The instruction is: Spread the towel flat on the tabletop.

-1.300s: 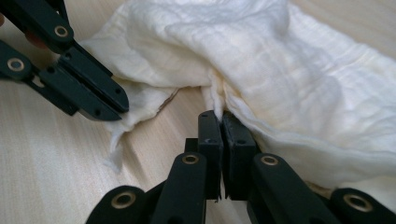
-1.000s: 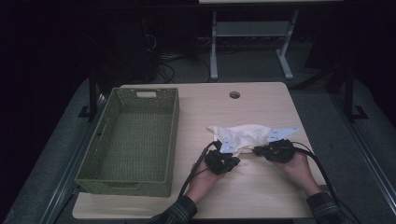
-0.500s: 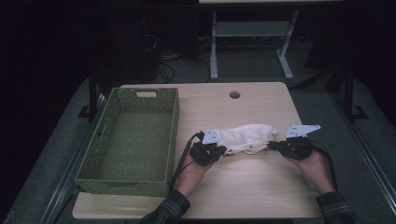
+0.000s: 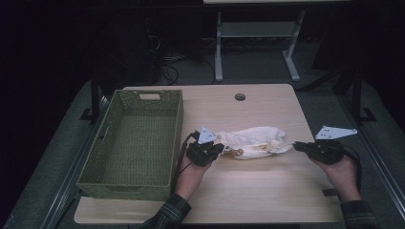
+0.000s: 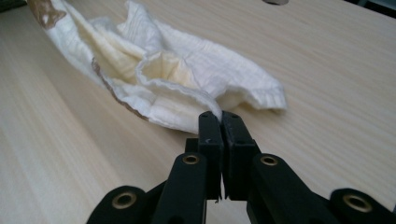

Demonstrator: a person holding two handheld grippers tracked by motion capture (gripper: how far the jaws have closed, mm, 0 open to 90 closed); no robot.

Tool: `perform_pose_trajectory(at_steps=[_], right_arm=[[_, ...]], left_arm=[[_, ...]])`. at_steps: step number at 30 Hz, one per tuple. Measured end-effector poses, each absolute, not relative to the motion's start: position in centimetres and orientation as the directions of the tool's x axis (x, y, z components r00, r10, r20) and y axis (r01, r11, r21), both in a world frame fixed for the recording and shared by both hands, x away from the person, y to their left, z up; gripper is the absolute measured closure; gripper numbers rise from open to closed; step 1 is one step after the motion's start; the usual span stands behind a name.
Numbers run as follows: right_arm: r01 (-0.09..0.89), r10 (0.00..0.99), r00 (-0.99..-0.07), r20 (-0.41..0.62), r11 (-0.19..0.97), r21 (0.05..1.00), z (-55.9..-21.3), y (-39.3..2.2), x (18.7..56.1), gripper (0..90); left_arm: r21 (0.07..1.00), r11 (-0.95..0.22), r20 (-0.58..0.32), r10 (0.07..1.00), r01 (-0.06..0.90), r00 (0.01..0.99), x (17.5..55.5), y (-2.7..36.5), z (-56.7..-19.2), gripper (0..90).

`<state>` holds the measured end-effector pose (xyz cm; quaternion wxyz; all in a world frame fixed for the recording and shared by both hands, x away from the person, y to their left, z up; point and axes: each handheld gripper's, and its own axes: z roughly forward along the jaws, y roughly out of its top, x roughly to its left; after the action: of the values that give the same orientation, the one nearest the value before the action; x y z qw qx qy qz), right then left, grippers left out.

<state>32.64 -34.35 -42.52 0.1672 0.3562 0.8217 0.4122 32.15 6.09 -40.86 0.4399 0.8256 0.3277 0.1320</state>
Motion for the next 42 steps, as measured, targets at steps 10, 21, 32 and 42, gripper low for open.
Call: perform_pose_trajectory(at_steps=[10,21,32,42], right_arm=[[0.467,0.706,-0.708,0.030,0.436,0.769,-43.5,-35.4,28.9,87.1],[0.487,0.678,-0.732,0.057,0.463,0.740,-44.8,-35.3,25.0,87.1],[0.503,0.650,-0.756,0.077,0.501,0.704,-46.0,-34.5,22.5,77.2],[0.452,0.650,-0.759,0.030,0.495,0.742,-44.7,-33.5,25.4,75.7]], left_arm=[[0.802,-0.397,-0.116,0.629,0.446,0.768,29.4,6.4,-41.0,86.8],[0.762,-0.451,-0.110,0.617,0.465,0.779,26.6,6.7,-42.0,86.8],[0.727,-0.493,-0.099,0.615,0.479,0.783,25.1,7.0,-42.8,78.2],[0.743,-0.497,-0.062,0.616,0.449,0.785,27.7,5.9,-42.4,71.6]])
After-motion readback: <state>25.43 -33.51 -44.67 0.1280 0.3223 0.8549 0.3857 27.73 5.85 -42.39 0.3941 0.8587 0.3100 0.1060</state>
